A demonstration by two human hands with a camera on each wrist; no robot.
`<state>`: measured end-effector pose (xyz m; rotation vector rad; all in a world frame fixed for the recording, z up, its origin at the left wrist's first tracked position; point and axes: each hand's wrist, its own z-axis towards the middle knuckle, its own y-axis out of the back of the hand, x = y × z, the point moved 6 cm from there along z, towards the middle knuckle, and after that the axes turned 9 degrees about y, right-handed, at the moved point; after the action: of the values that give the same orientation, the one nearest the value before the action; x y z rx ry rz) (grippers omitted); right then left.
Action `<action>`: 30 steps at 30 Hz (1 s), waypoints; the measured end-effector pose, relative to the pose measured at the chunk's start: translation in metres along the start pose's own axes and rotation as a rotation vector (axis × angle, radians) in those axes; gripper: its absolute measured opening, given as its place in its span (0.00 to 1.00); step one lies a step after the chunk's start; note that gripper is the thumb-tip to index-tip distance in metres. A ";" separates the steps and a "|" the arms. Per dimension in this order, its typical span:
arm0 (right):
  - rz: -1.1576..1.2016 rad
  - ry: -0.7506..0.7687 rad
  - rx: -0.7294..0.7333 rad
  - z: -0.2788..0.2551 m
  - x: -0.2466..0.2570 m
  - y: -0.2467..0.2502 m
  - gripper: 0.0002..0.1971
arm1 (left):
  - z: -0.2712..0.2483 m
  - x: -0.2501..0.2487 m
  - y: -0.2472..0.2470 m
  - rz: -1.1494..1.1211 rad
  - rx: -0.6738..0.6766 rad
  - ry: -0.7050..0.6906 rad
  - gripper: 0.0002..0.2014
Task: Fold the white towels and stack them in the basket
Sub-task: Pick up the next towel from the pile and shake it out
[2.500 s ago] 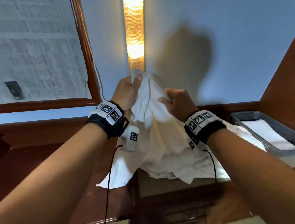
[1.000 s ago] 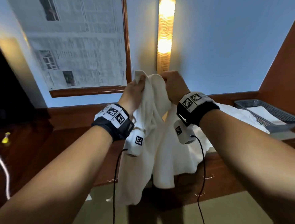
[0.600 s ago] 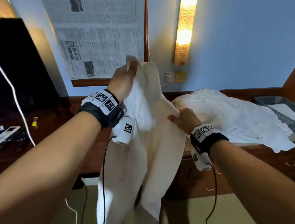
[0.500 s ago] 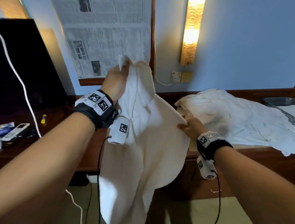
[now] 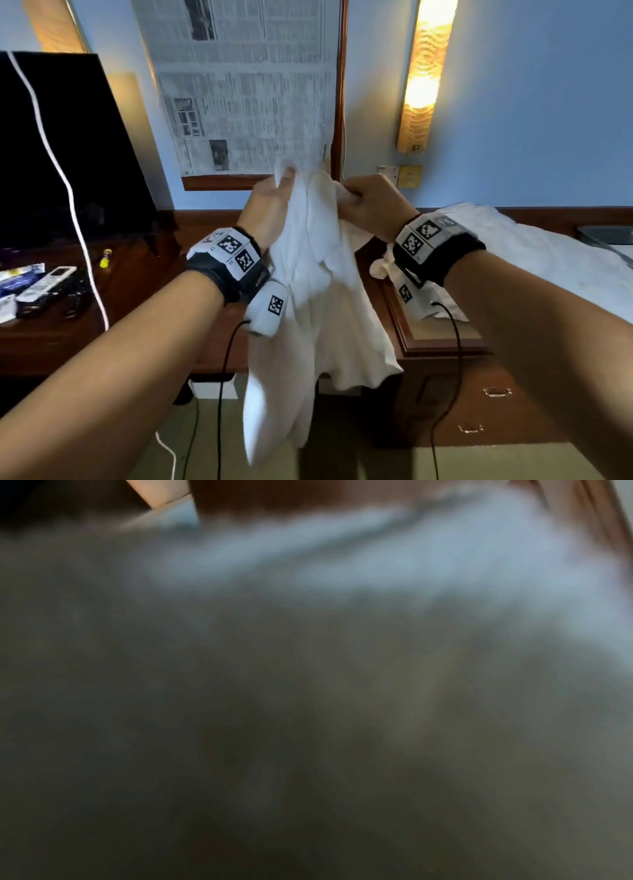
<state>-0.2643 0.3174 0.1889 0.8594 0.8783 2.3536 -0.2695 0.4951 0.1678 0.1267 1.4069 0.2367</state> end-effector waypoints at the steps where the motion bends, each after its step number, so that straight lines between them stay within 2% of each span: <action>1: -0.002 -0.012 0.049 -0.008 -0.003 0.000 0.17 | 0.002 -0.008 0.003 0.018 -0.019 -0.029 0.25; 3: -0.016 -0.078 0.137 -0.028 -0.019 -0.002 0.13 | 0.007 -0.022 0.008 0.103 -0.079 -0.078 0.20; 7: -0.072 -0.287 0.181 -0.069 -0.072 0.004 0.13 | 0.014 -0.037 0.006 0.040 -0.135 -0.155 0.22; 11: -0.053 -0.435 0.113 -0.105 -0.102 0.026 0.18 | 0.010 -0.048 -0.012 0.054 -0.115 -0.199 0.19; 13: -0.069 -0.494 0.094 -0.115 -0.113 0.036 0.16 | 0.011 -0.047 -0.018 0.019 -0.085 -0.186 0.16; 15: -0.043 -0.532 -0.015 -0.115 -0.122 0.051 0.13 | 0.008 -0.046 -0.023 0.000 -0.024 -0.149 0.17; 18: -0.039 -0.473 -0.235 -0.096 -0.118 0.080 0.09 | 0.002 -0.047 -0.030 0.163 0.207 -0.120 0.13; 21: 0.012 -0.349 -0.361 -0.062 -0.087 0.104 0.09 | -0.004 -0.044 -0.025 0.328 0.555 -0.068 0.06; 22: 0.069 -0.313 -0.387 -0.050 -0.075 0.108 0.09 | -0.005 -0.044 -0.019 0.356 0.623 -0.092 0.07; 23: 0.137 -0.279 -0.405 -0.038 -0.060 0.110 0.08 | -0.003 -0.047 -0.010 0.375 0.619 -0.127 0.08; 25: 0.238 -0.206 -0.387 -0.018 -0.029 0.108 0.09 | 0.004 -0.060 0.012 0.311 0.485 -0.197 0.06; 27: 0.235 -0.117 -0.339 0.000 0.001 0.102 0.08 | 0.004 -0.073 0.028 0.239 0.400 -0.308 0.10; 30: 0.168 0.028 -0.290 0.018 0.043 0.096 0.05 | 0.000 -0.084 0.041 0.158 0.322 -0.390 0.13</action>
<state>-0.3019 0.2866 0.2836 0.8071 0.4723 2.5603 -0.2856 0.5148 0.2579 0.5240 1.0373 0.1054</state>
